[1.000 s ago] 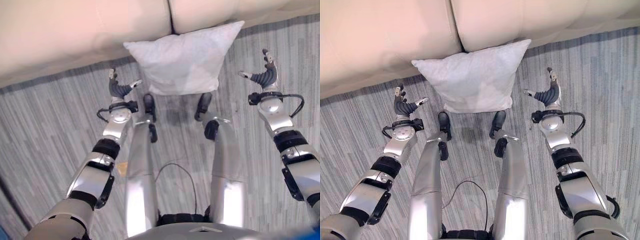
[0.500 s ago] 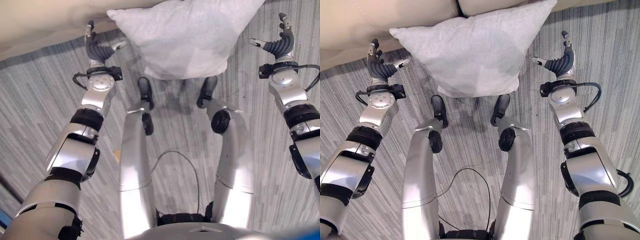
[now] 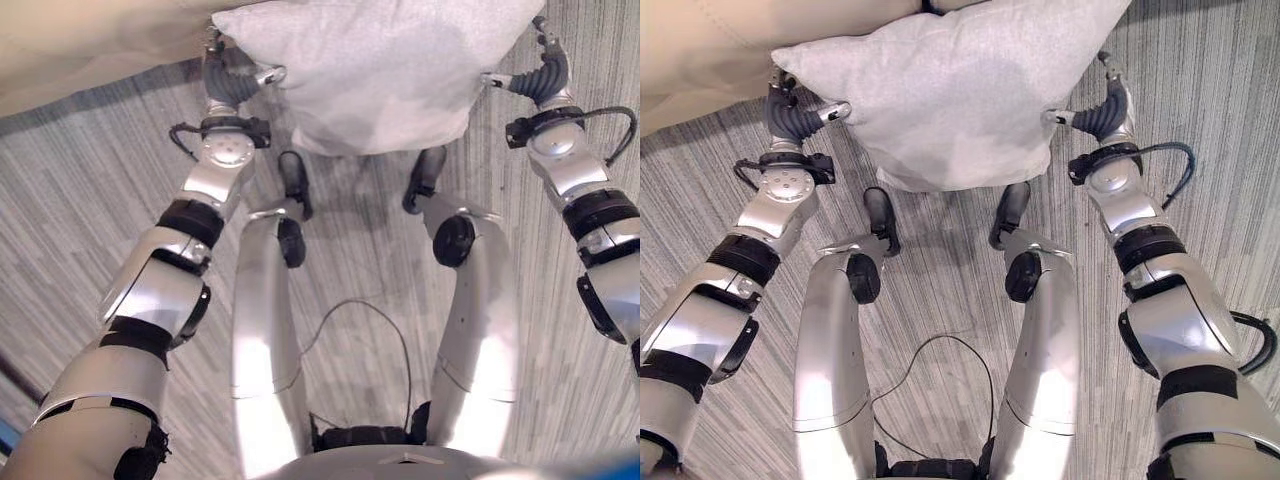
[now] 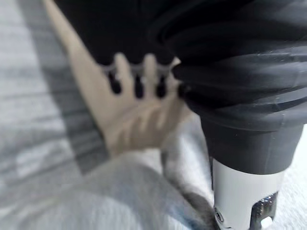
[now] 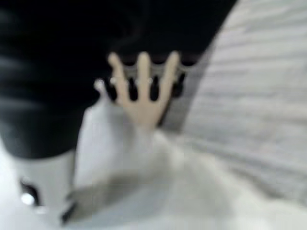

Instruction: Pick up all the scattered cushions and arrange them neatly on the sofa.

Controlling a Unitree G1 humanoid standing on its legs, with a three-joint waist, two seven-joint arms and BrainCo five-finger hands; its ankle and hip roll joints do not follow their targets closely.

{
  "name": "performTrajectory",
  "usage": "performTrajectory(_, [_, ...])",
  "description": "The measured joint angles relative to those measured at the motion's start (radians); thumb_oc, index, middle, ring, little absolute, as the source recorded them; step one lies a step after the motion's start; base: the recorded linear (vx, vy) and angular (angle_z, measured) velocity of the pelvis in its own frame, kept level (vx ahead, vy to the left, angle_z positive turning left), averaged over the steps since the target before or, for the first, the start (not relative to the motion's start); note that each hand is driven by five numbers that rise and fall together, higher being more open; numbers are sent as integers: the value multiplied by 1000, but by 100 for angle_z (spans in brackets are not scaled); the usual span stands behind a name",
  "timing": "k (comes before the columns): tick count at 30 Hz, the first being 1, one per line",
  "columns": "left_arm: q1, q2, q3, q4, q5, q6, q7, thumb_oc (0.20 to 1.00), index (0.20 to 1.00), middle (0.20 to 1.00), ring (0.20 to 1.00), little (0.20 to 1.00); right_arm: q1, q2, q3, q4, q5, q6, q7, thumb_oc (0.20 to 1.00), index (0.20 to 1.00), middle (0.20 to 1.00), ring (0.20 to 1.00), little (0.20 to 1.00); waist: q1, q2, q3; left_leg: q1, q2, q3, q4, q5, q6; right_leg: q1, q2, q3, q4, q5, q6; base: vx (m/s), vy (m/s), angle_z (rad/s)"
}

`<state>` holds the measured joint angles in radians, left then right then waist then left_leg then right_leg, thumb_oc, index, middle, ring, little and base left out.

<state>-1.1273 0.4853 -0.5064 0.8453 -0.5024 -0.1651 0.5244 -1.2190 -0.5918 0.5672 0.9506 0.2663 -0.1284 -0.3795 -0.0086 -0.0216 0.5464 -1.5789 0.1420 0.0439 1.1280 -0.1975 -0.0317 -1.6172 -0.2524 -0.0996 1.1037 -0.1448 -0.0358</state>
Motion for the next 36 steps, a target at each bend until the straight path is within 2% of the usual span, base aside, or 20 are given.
performTrajectory(4, [-21, -53, -23, 5, -32, 2, 6, 1000, 1000, 1000, 1000, 1000, -12, 73, -2, 7, 25, 33, -39, 1000, 1000, 1000, 1000, 1000, 3, 1, 0, -2, 3, -1, 17, -6, 6, 5, 5, 4, 1, 4, 6, 21, -24, -5])
performTrajectory(10, [-31, -78, -20, 5, -87, 1, 32, 1000, 1000, 1000, 1000, 1000, -16, 113, -5, 6, 25, 56, -74, 1000, 1000, 1000, 1000, 1000, 4, 4, -1, 1, 16, -1, 39, -14, 8, 8, 13, 5, 17, 4, 3, 6, -14, -4])
performTrajectory(11, [-31, -78, -20, 5, -87, 1, 32, 1000, 1000, 1000, 1000, 1000, -16, 113, -5, 6, 25, 56, -74, 856, 856, 856, 856, 856, 4, 4, -1, 1, 16, -1, 39, -14, 8, 8, 13, 5, 17, 4, 3, 0, 0, 0])
performTrajectory(12, [-35, -79, -20, 5, -113, 1, 41, 1000, 1000, 1000, 1000, 1000, -17, 124, -4, 5, 25, 59, -81, 526, 526, 526, 526, 526, 3, 5, -1, 3, 17, -2, 44, -15, 7, 8, 14, 5, 22, 3, 2, 0, 0, 0])
performTrajectory(13, [-35, -79, -19, 4, -121, 1, 46, 495, 495, 495, 495, 495, -16, 127, -5, 1, 25, 60, -86, 222, 222, 222, 222, 222, 3, 6, -1, 4, 18, -2, 44, -15, 6, 9, 16, 6, 22, 3, 2, 0, 0, 0])
performTrajectory(14, [-35, -79, -19, 4, -124, -1, 48, 200, 200, 200, 200, 200, -16, 127, -5, 0, 25, 60, -86, 200, 200, 200, 200, 200, 3, 7, -1, 4, 18, -3, 44, -15, 5, 9, 17, 6, 22, 4, 2, 3, -9, -4])
performTrajectory(24, [-9, -78, 28, -56, -155, -19, 74, 200, 200, 200, 200, 200, 24, 116, -60, -121, 22, 63, -107, 200, 200, 200, 200, 200, -1, 9, 0, 4, 32, -8, 55, -20, 1, 9, 44, 7, 21, 6, 1, -9, -6, -4])
performTrajectory(28, [10, -85, 44, -143, -154, -21, 92, 200, 200, 200, 200, 200, 52, 111, -116, -184, 22, 60, -115, 200, 200, 200, 200, 200, -4, 9, 0, 4, 26, -5, 21, -11, -3, 8, 45, 7, -4, 11, 6, -57, -31, 5])
performTrajectory(33, [49, -87, 82, -246, -145, -27, 94, 200, 200, 200, 200, 200, 81, 97, -166, -259, 13, 57, -117, 200, 200, 200, 200, 200, -24, 6, 0, 58, 2, 30, -130, 53, -13, 31, 44, 21, -110, 51, 14, -60, -35, 13])
performTrajectory(35, [69, -99, 123, -266, -143, -26, 93, 200, 200, 200, 200, 200, 107, 98, -173, -289, 4, 57, -115, 200, 200, 200, 200, 200, -33, 5, 0, 125, -2, 46, -221, 77, -10, 88, 43, 22, -175, 68, 9, -95, -44, 7])
performTrajectory(36, [102, -100, 147, -302, -141, -23, 92, 200, 200, 200, 200, 200, 144, 101, -178, -311, 3, 57, -113, 200, 200, 200, 200, 200, -39, 3, 4, 194, -5, 48, -282, 100, -21, 154, 42, 8, -225, 80, 6, -55, -31, 10])
